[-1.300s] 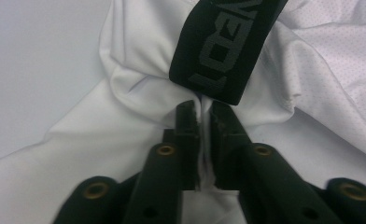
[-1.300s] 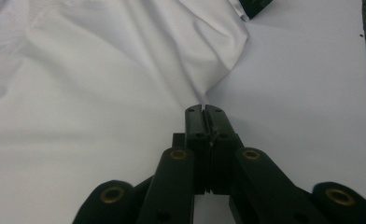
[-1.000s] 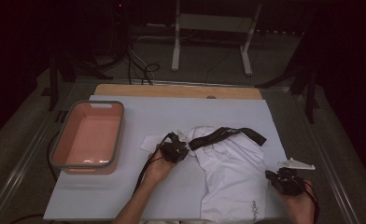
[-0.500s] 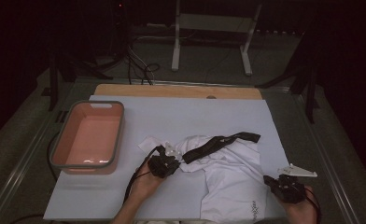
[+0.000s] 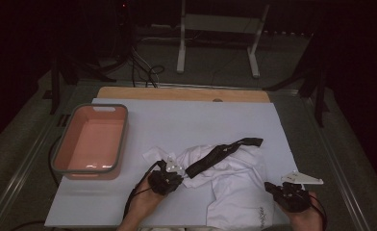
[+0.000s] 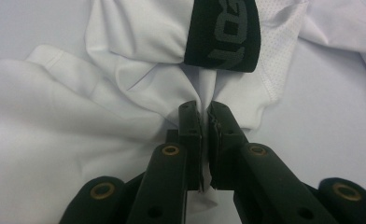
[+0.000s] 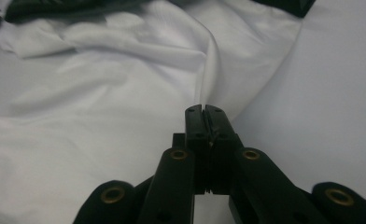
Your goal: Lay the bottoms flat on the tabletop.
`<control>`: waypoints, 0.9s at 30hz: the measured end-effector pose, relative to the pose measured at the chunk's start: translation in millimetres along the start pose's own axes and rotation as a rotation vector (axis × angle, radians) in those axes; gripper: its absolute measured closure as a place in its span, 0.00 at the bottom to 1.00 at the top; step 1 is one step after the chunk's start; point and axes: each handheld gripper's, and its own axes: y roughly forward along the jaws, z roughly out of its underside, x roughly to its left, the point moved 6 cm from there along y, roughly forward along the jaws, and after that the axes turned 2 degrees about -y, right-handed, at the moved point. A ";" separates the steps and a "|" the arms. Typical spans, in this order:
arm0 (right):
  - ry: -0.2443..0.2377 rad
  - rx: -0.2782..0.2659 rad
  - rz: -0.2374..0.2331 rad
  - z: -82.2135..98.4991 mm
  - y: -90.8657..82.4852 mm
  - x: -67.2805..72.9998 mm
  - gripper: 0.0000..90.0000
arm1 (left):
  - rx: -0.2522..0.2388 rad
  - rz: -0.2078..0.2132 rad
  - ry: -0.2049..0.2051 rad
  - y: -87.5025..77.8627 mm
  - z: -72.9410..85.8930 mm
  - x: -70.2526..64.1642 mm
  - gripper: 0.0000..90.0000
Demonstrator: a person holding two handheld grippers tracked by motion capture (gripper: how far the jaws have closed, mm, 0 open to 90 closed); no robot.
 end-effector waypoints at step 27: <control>0.019 -0.079 0.047 -34.5 5.6 -19.2 0.48 | -0.114 -0.017 0.070 -16.9 -18.1 -6.9 0.62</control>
